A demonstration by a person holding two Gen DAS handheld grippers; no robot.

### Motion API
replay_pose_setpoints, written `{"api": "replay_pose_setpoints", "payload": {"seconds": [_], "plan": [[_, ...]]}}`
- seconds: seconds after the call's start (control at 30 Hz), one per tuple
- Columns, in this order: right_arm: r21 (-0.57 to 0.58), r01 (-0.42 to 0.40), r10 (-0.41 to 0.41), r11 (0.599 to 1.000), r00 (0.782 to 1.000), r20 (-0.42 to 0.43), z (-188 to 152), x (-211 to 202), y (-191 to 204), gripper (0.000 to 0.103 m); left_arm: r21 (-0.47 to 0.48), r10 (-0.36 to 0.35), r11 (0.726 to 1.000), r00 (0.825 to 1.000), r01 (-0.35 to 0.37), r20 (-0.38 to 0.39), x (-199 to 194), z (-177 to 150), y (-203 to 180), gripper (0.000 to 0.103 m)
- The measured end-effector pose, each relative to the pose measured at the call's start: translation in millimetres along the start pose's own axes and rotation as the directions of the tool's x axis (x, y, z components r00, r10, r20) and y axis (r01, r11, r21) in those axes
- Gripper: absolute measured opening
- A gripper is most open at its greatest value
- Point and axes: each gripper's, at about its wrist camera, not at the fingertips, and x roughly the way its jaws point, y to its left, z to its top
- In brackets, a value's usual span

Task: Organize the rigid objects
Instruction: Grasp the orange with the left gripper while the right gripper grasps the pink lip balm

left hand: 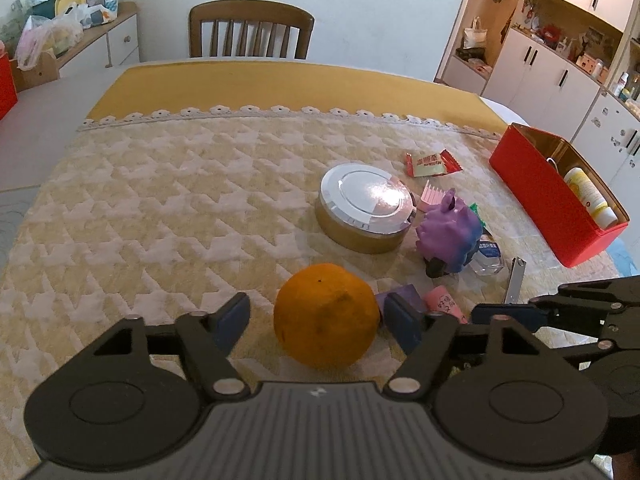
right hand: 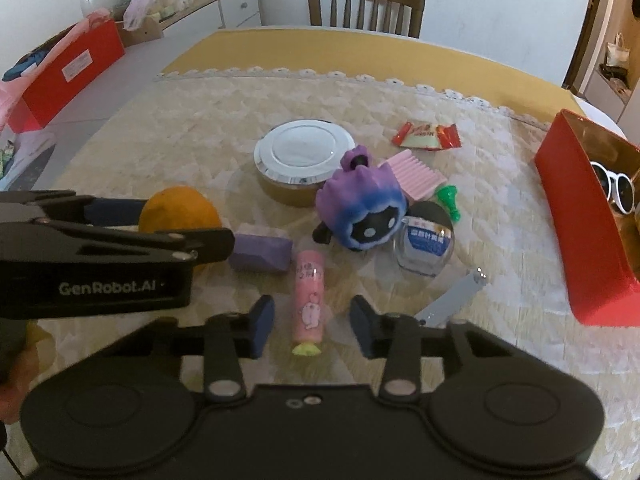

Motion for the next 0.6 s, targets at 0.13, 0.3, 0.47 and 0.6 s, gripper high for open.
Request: {"api": "replay_pose_setpoints", "payload": {"seconds": [0.13,0.3,0.47,0.6], "plan": [[-0.022,0.011,-0.011,1.0,1.0,0.004,0,0,3,0.016,0.008,0.003,1.0,1.0,-0.003,-0.005,-1,-1,-3,0.057],[-0.04,0.018,-0.018,0.999,1.0,0.018,-3,-2,6,0.014,0.036,0.016,0.999,1.0,-0.016,0.002,-2,-2,-8,0.053],[-0.016,0.002,-0.001,1.0,0.999,0.033,-6,-12,4,0.014,0.023,0.031,0.999,0.999,-0.031,-0.018,-5,-1,-11,0.053],[0.019,-0.013,0.012,1.0,0.999,0.046,-9,-25,-3,0.014,0.013,0.038,0.999,0.998,-0.038,-0.043,-11,-2,-13,0.053]]}}
